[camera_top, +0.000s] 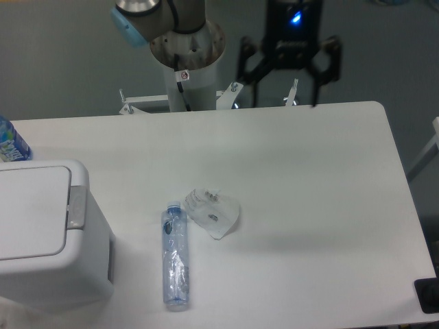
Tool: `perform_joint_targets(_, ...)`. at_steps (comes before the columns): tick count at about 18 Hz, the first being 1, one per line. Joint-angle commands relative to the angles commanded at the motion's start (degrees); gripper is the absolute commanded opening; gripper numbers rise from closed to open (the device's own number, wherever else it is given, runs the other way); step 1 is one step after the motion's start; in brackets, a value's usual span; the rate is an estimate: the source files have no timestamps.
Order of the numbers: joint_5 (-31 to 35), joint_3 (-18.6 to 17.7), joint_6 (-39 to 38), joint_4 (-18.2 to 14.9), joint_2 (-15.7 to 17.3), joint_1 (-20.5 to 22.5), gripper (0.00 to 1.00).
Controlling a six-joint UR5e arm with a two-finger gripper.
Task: Open the trash can
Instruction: 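Move the open gripper down and over the white trash can lid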
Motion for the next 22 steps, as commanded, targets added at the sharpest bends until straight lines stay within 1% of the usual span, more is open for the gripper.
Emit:
perform_joint_targets(1, -0.09, 0.18, -1.14, 0.35, -0.36, -0.7, 1.0)
perform_joint_targets(2, -0.18, 0.09, -2.72, 1.48, -0.53, -1.58, 1.0)
perform_joint_targets(3, -0.18, 0.0, -4.65, 3.41, -1.14, -2.9, 1.0)
perform_joint_targets(5, -0.09, -0.17, -8.52, 7.19, -3.6, -6.23, 1.0)
perform_joint_targets(7, -0.18, 0.35, -11.77, 9.74, -5.36, -8.17, 1.0)
perform_joint_targets(10, -0.09, 0.44, -16.17, 13.44, -6.86, -10.55, 1.0)
perform_joint_targets(13, -0.09, 0.53, -16.36, 13.89, -7.39, -12.22, 1.0)
perform_joint_targets(16, -0.09, 0.36, -19.51, 13.89, -7.39, -13.45, 1.0)
perform_joint_targets(18, -0.09, 0.35, -19.96, 13.89, -7.39, -14.33, 1.0)
perform_joint_targets(22, -0.09, 0.53, -20.31, 13.89, -8.7, -16.44, 1.0)
